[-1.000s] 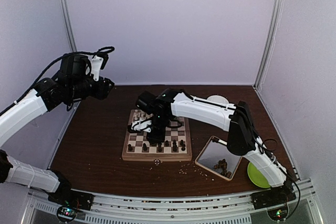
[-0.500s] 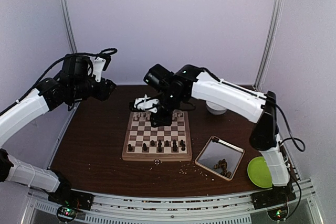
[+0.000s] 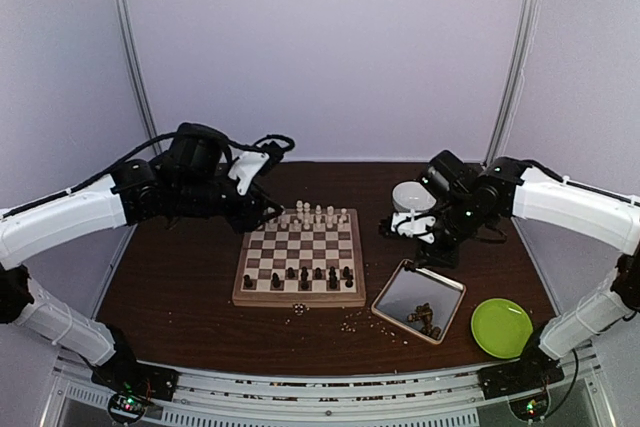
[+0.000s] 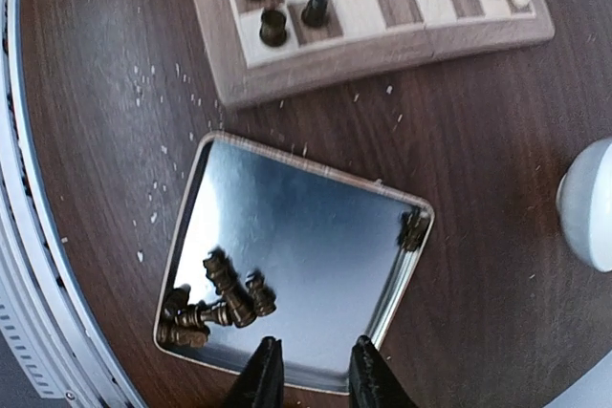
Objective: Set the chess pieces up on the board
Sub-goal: Pick up the pawn from the storage box.
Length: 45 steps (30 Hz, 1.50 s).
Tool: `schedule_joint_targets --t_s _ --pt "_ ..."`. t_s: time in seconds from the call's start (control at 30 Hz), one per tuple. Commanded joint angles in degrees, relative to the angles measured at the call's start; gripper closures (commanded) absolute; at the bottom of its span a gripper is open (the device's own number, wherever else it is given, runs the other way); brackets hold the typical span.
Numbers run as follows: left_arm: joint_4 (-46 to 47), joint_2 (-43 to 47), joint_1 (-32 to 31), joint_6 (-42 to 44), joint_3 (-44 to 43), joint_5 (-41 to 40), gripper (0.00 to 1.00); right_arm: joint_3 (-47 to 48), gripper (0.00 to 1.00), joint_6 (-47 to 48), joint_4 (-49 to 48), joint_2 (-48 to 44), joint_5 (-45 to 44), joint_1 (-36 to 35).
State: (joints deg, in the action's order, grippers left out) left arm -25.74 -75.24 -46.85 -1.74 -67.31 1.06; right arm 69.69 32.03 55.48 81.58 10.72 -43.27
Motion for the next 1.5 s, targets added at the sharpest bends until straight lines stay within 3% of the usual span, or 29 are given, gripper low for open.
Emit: schedule_joint_targets --t_s 0.0,0.13,0.3,0.53,0.8,1.03,1.47 --pt "4.4 -3.7 -3.4 0.8 -1.8 5.9 0.58 -11.1 0.76 2.6 -3.6 -6.1 2.1 1.9" --pt "9.1 -7.7 -6.1 -0.4 -1.7 10.2 0.6 -18.5 0.79 3.7 -5.5 -7.7 1.1 1.9" --pt "12.2 -13.4 -9.4 -1.5 -3.8 11.1 0.62 -20.6 0.8 3.5 -7.5 -6.4 0.7 3.3" --pt "15.9 -17.7 -10.5 -5.9 -5.2 7.6 0.62 -14.4 0.8 0.7 -12.9 0.6 1.0 8.9" --pt "19.6 -16.4 -10.5 -10.8 -3.2 2.5 0.61 -5.2 0.8 -2.1 -15.0 14.1 -1.1 9.0" --pt "20.3 -15.4 -10.5 -11.5 -1.8 1.8 0.61 -2.7 0.8 -2.5 -15.3 19.0 -3.4 9.0" --pt "18.5 -14.9 -10.5 -9.0 -1.6 1.9 0.6 -14.0 0.75 8.8 -5.5 4.5 6.8 8.9"
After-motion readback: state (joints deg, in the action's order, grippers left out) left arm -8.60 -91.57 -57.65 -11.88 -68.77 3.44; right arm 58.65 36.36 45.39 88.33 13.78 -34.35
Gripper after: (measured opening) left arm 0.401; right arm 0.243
